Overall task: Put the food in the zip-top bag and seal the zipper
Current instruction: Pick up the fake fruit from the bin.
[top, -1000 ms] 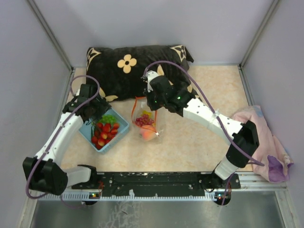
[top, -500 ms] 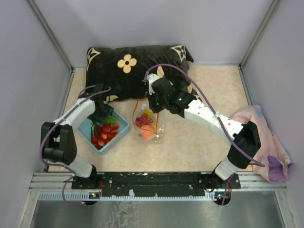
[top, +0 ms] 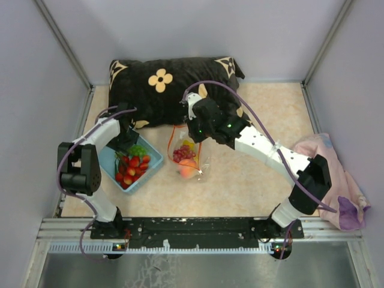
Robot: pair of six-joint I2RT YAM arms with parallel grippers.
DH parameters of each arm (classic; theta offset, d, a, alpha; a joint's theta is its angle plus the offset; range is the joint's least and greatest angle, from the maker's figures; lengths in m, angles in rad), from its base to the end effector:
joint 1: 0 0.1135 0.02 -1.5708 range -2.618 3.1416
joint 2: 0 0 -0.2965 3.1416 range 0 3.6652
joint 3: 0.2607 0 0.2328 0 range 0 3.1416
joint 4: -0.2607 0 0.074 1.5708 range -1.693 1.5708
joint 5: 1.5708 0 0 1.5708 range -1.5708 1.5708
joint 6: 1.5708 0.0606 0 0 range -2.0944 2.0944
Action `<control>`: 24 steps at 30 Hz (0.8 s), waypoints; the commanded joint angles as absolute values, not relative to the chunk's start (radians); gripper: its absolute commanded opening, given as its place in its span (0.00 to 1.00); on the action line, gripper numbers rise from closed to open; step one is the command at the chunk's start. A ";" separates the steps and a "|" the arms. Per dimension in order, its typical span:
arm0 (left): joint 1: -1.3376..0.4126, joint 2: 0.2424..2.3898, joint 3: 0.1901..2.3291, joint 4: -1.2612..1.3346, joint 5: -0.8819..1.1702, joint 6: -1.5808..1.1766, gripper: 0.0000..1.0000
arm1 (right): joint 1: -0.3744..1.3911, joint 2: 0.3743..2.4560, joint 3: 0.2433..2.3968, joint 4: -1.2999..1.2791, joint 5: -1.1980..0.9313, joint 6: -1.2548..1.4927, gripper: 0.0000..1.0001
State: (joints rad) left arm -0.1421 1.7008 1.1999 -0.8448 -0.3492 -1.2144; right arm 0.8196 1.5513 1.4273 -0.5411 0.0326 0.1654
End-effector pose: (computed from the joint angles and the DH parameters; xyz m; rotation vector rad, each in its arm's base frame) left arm 0.3136 -0.0239 0.2245 -1.4485 2.3307 0.1823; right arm 0.2408 0.2550 0.3586 -0.7162 2.1673 0.4923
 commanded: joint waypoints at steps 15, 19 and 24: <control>-0.062 1.831 1.170 -0.662 -0.236 -1.124 0.26 | 0.814 1.519 1.492 -0.542 0.073 0.137 0.04; -0.058 1.759 1.150 -0.640 -0.227 -1.093 0.08 | 0.813 1.511 1.498 -0.550 0.088 0.136 0.04; -0.058 1.633 1.138 -0.630 -0.258 -1.035 0.00 | 0.813 1.502 1.500 -0.556 0.103 0.135 0.04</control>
State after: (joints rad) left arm -0.0628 1.7439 1.1446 -0.6609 -0.2493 -1.0904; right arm 0.8196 1.5513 1.4410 -0.5690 0.0727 0.1558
